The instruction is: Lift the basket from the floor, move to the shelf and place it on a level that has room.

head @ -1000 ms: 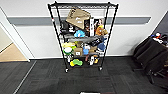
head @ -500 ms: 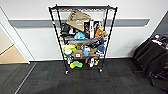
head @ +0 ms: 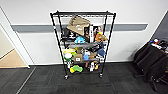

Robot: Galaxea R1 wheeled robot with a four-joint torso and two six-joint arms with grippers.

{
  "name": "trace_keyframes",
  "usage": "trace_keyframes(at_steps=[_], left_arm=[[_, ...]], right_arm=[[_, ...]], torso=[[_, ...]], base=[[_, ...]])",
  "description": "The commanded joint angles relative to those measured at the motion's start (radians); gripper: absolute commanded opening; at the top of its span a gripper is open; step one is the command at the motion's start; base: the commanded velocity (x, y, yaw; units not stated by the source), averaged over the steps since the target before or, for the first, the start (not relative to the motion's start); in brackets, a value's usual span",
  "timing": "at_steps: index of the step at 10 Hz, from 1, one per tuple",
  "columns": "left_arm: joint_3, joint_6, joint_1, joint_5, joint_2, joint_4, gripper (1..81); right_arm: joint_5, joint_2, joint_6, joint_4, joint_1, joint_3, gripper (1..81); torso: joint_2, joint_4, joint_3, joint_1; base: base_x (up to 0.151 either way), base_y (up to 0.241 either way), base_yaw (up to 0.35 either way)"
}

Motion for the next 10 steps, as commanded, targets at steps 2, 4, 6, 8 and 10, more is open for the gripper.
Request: trace_keyframes(at_steps=[2,4,6,8,10], left_arm=[[-0.041,-0.017,-0.128,0.099,0.011,-0.019,81.1],[-0.044,-0.017,-0.155,0.113,0.009,-0.024,81.1],[-0.043,-0.017,-0.206,0.180,0.009,-0.023,81.1],[-0.043,-0.017,-0.256,0.251,0.014,-0.017,81.1],[-0.044,-0.016,-0.287,0.300,0.029,-0.009,81.1]], right_arm=[[-0.047,-0.010,0.001,0.013,0.060,-0.005,81.1],[-0.047,-0.015,0.009,0.024,0.066,-0.011,81.1],[-0.047,-0.017,0.009,0.025,0.075,-0.011,81.1],[-0.052,-0.026,0.007,0.018,0.080,-0.003,81.1],[-0.058,-0.035,0.007,0.016,0.083,0.014,81.1]], torso=[[-0.123,0.000,-0.106,0.079],[-0.183,0.000,-0.161,0.117],[-0.251,0.000,-0.225,0.161],[-0.320,0.000,-0.289,0.205],[-0.388,0.000,-0.259,0.248]], base=[[0.000,0.000,0.000],[0.000,0.000,0.000],[0.000,0.000,0.000],[0.000,0.000,0.000],[0.000,0.000,0.000]])
